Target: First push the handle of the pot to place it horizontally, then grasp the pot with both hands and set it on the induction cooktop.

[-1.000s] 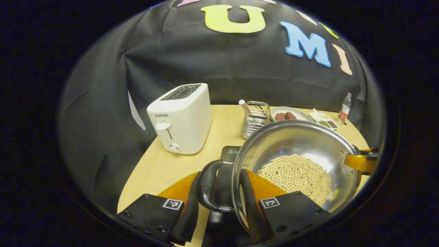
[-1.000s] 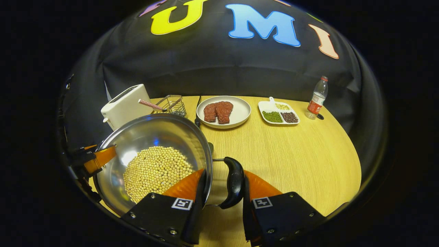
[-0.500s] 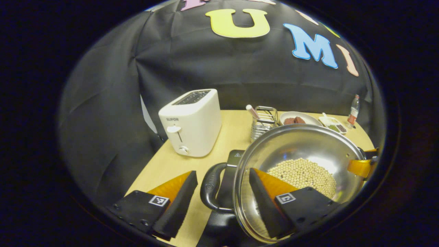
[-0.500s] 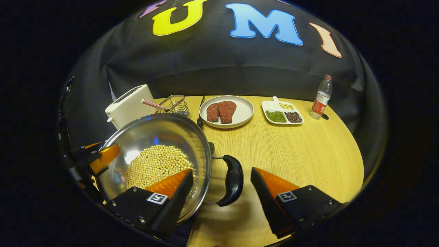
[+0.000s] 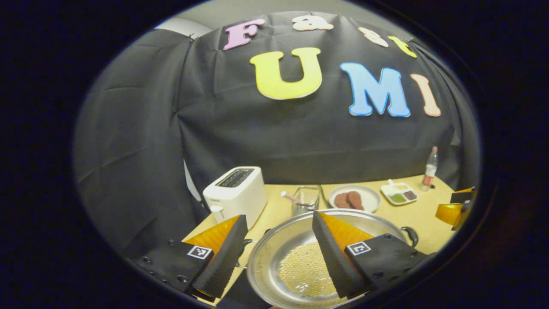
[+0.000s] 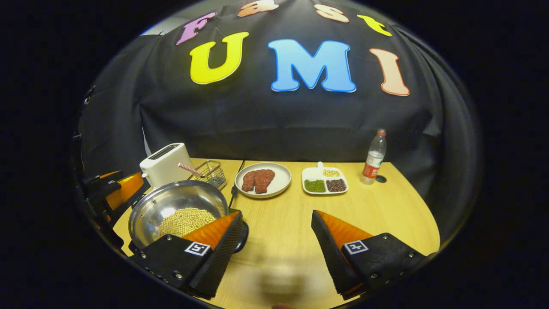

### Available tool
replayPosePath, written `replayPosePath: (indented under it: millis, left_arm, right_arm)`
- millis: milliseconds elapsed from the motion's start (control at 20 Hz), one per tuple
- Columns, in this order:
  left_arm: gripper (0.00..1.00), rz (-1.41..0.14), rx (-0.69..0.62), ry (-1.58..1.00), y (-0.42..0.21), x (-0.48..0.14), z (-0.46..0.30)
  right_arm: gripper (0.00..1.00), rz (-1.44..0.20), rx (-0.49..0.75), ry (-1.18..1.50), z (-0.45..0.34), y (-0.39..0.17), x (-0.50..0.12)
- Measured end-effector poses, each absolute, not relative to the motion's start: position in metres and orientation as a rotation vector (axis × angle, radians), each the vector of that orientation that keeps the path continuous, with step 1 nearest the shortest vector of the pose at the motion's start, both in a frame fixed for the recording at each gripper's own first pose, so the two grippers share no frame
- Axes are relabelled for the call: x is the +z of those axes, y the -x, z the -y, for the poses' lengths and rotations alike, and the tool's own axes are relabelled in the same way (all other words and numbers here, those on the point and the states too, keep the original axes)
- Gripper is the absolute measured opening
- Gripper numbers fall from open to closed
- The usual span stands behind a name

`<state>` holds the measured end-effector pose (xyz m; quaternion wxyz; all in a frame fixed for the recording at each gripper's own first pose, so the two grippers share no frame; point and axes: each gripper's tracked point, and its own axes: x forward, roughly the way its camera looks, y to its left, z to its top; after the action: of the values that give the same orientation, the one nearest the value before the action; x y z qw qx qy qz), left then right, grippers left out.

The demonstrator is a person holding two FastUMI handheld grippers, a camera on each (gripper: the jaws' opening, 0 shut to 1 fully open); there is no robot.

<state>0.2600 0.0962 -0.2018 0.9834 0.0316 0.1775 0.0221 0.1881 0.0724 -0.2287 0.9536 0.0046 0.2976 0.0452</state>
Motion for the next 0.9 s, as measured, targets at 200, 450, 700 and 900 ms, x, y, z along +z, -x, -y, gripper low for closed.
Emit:
replayPosePath:
  millis: [200, 450, 700, 900]
  left_arm:
    - [0.98, -0.279, -0.024, -0.030, -0.246, -0.158, -0.031]
    - [0.91, -0.196, -0.082, -0.018, -0.212, -0.115, 0.036]
    - [1.00, -0.119, -0.102, -0.026, -0.174, -0.076, 0.085]
    - [1.00, -0.038, -0.140, -0.037, -0.141, -0.042, 0.116]
  right_arm:
    - [0.97, -0.535, 0.074, -0.003, -0.030, -0.175, -0.197]
    - [0.97, -0.423, 0.036, 0.013, 0.023, -0.152, -0.156]
    - [0.97, -0.336, 0.051, 0.034, 0.062, -0.125, -0.122]
    - [0.97, -0.277, 0.045, 0.046, 0.081, -0.103, -0.091]
